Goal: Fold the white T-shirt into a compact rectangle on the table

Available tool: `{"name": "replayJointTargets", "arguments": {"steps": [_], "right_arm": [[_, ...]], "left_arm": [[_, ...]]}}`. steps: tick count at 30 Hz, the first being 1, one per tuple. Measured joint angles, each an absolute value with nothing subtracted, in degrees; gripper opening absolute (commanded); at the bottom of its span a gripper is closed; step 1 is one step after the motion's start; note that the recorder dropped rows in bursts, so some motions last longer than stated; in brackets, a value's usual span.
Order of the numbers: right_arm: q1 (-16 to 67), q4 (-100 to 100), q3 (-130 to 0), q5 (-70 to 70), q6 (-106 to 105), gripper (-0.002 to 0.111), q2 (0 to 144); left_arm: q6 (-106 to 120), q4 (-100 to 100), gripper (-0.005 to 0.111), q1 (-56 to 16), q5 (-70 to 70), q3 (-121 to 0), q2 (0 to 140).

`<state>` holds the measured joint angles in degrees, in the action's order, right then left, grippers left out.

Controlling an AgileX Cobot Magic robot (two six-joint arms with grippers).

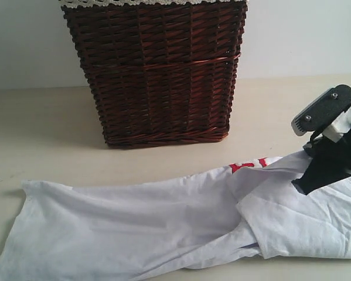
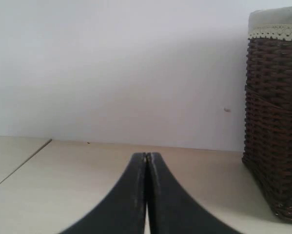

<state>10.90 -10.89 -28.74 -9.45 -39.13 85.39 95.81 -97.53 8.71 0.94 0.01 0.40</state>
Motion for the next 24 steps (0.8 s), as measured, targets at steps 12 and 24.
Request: {"name": "replayJointTargets", "arguments": {"steps": [12, 24], "right_arm": [[10.9, -13.4, -28.7, -25.9, -39.2, 0.061, 95.4], [10.7, 14.1, -29.0, -4.0, -32.7, 0.014, 86.4]], "left_arm": [[95.8, -97.5, 0.0, 8.7, 0.9, 0.0, 0.4], [95.8, -97.5, 0.0, 8.7, 0.9, 0.0, 0.4]]}}
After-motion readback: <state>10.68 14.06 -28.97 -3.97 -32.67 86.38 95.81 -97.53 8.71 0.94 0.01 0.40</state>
